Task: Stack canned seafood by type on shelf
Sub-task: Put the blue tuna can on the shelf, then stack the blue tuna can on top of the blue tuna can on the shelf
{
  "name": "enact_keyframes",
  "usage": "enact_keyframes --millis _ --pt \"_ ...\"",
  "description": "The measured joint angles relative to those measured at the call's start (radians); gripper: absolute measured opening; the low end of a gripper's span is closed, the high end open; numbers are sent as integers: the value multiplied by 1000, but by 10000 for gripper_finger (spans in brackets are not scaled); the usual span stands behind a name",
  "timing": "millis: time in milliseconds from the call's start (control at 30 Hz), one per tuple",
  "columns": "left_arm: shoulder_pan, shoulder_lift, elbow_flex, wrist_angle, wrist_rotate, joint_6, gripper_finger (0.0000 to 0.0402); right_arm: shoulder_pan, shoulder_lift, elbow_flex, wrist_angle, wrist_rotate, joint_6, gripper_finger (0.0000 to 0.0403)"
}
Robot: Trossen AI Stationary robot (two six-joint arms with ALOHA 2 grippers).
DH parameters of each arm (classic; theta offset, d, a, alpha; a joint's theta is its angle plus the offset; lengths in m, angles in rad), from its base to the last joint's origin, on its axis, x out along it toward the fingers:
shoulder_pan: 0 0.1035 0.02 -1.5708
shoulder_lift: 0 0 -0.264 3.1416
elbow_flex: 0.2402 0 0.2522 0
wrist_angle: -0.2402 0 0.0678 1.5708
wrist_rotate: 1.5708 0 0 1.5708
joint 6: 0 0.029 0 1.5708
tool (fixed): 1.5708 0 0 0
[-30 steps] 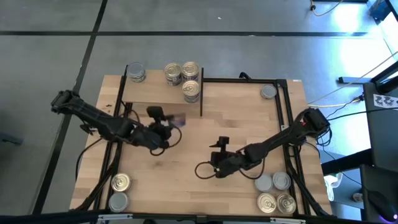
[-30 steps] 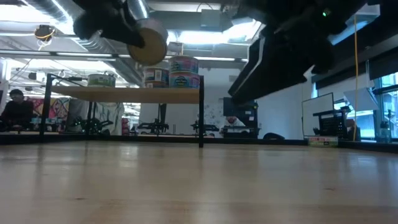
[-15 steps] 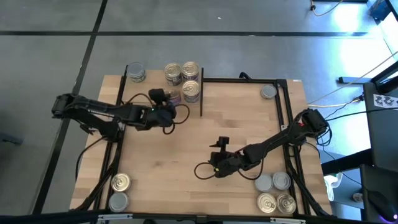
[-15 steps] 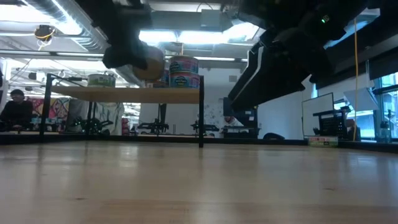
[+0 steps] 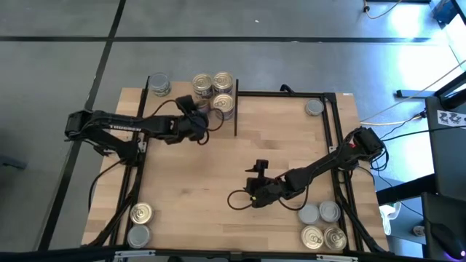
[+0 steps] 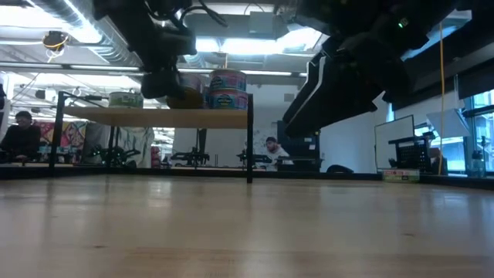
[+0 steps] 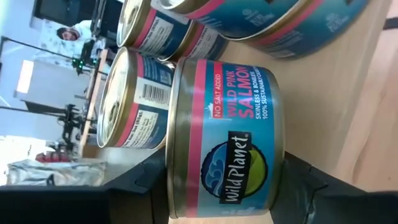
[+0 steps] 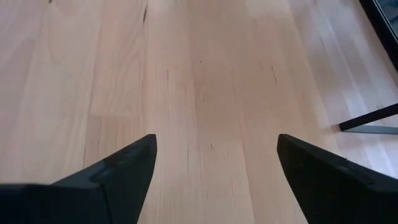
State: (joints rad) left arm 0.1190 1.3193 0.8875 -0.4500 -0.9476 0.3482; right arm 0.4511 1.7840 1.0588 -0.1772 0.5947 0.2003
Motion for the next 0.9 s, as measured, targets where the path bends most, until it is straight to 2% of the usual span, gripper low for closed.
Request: enact_keyframes --millis 67,233,367,667,767,900 --pt "13 -1 0 4 24 -9 198 0 0 0 0 1 0 331" --pt "34 -1 0 -1 157 -66 276 0 0 0 2 1 1 331" --pt "44 -2 0 2 237 -110 304 0 0 0 3 3 2 331" --pt "55 -15 0 8 261 -107 302 0 0 0 3 5 4 331" --pt "14 -38 12 -16 279 -117 301 0 0 0 1 5 4 331" --pt "-85 -88 65 -114 282 -204 300 0 0 0 -3 5 4 331"
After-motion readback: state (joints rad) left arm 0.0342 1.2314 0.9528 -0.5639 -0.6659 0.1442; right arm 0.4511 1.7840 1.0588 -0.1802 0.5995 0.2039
